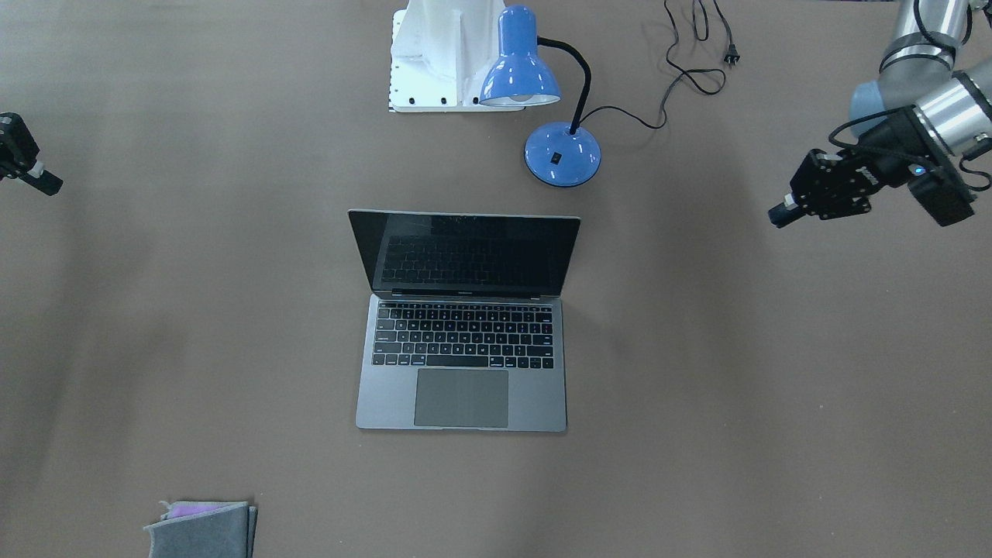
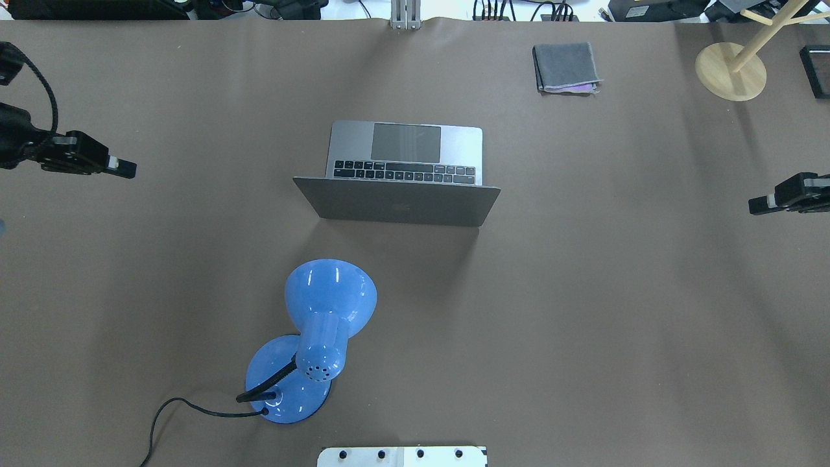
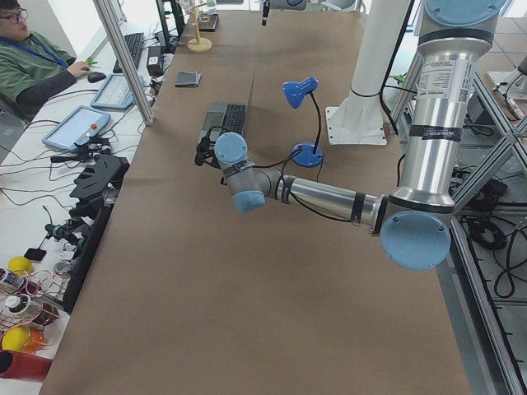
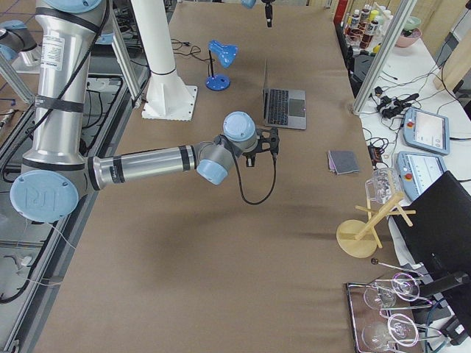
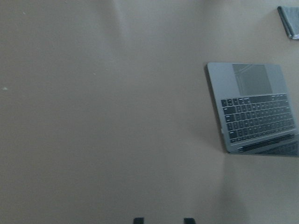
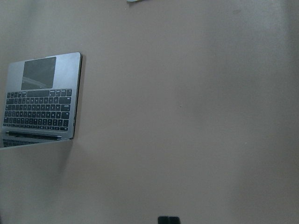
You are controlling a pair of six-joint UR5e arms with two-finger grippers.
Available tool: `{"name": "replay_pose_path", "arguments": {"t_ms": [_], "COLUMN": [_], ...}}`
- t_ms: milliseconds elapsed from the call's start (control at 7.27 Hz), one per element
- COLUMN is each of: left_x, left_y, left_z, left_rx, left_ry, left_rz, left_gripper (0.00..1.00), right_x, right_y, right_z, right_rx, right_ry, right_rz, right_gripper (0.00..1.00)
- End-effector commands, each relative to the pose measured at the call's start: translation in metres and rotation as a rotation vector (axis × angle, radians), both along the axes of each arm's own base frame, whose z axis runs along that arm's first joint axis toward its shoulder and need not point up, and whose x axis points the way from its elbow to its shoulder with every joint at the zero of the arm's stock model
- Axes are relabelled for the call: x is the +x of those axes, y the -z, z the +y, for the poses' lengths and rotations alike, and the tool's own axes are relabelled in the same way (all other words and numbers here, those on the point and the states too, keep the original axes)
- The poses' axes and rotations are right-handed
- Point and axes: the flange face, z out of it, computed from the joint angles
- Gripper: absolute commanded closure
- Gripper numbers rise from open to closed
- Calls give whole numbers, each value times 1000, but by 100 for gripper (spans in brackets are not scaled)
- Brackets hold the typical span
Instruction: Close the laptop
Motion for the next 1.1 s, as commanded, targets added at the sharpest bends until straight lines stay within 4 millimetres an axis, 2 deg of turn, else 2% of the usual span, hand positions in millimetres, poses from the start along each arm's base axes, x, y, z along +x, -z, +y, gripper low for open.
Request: {"name": "replay_pose_path", "arguments": {"t_ms": [0, 138, 275, 413, 688, 826, 963], "left_x": [44, 53, 62, 75, 123, 138, 143], "left_y": [34, 48, 71, 86, 104, 105, 104], "left_z": [14, 13, 13, 19, 34, 40, 43], "left_rx": [-27, -67, -87, -98, -98, -101, -104], "left_ry": [-78, -91, -105, -116, -83, -76, -83], "left_rz": [56, 72, 98, 116, 145, 149, 147], "left_gripper": [100, 100, 100, 100, 100, 100, 100], "right_x": [-46, -82, -117, -149, -207, -235, -254], "right_y": [48, 70, 96, 118, 153, 167, 186], "right_z": [15, 16, 16, 24, 42, 55, 57], "right_rx": [-74, -80, -112, -138, -139, -122, -128], "right_ry": [-44, -25, -60, -91, -155, -163, -183], "right_rz": [-35, -57, -90, -122, -175, -192, -182], "right_gripper": [100, 100, 100, 100, 100, 100, 100]}}
